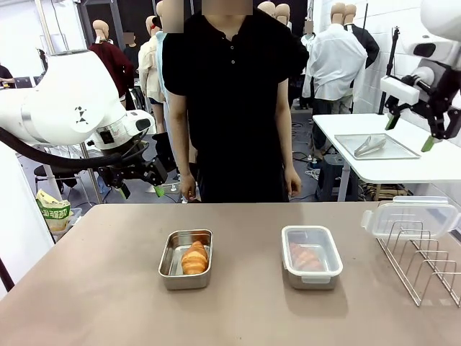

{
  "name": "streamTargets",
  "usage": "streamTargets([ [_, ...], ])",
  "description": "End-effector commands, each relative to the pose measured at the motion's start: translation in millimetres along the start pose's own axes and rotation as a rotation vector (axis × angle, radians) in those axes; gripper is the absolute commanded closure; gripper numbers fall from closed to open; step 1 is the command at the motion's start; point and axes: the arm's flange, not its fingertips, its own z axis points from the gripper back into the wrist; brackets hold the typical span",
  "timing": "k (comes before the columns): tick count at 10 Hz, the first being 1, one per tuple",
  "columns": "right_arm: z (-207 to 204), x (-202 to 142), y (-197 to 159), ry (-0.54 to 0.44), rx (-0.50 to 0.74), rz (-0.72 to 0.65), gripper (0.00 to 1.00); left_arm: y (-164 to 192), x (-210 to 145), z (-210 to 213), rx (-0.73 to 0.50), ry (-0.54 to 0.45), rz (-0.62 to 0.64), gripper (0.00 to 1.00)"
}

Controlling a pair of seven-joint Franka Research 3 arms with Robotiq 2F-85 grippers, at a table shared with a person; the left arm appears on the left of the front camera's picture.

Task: Place the bread in airtight containers.
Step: Pick up one Airtight Container lid and hand it to the human.

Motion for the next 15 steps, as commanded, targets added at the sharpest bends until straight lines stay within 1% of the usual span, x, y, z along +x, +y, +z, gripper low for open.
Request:
streamTargets([
  [1, -19.0, 6.6, 22.6, 0.017, -0.050, -0.065, 0.00, 1.0, 2.6, 0.8, 0.008, -0.004, 0.009, 0.00],
  [3, -31.2, 5.5, 36.8, 0.001, -0.078, -0.113, 0.00, 1.0, 2.6, 0.8, 0.008, -0.004, 0.009, 0.00],
  [4, -26.8, 2.1, 33.8, 0.043, -0.104, -0.225, 0.00, 1.0, 2.6, 0.8, 0.008, -0.004, 0.009, 0.00],
  [5, -26.3, -2.7, 28.1, 0.004, -0.030, -0.078, 0.00, 1.0, 2.6, 0.8, 0.008, -0.004, 0.009, 0.00],
  [6, -26.3, -2.7, 28.1, 0.004, -0.030, -0.078, 0.00, 1.0, 2.6, 0.8, 0.008, -0.004, 0.009, 0.00],
  [7, -25.7, -2.8, 33.6, 0.014, -0.060, -0.138, 0.00, 1.0, 2.6, 0.8, 0.008, -0.004, 0.009, 0.00],
  [8, -24.9, 17.9, 21.3, 0.067, -0.029, -0.083, 0.00, 1.0, 2.6, 0.8, 0.008, -0.004, 0.009, 0.00],
  [9, -44.8, 21.3, 11.0, 0.094, 0.037, -0.077, 0.00, 1.0, 2.6, 0.8, 0.008, -0.004, 0.009, 0.00],
  [10, -57.0, 16.4, 13.3, 0.082, 0.060, -0.113, 0.00, 1.0, 2.6, 0.8, 0.008, -0.004, 0.009, 0.00],
  [11, -67.9, 13.7, 20.7, 0.054, 0.065, -0.149, 0.00, 1.0, 2.6, 0.8, 0.008, -0.004, 0.009, 0.00],
  [13, -87.4, 6.6, 39.3, 0.027, 0.129, -0.218, 0.00, 1.0, 2.6, 0.8, 0.008, -0.004, 0.009, 0.00],
  [15, -85.0, -8.3, 58.5, 0.047, 0.155, -0.303, 0.00, 1.0, 2.6, 0.8, 0.008, -0.004, 0.009, 0.00],
])
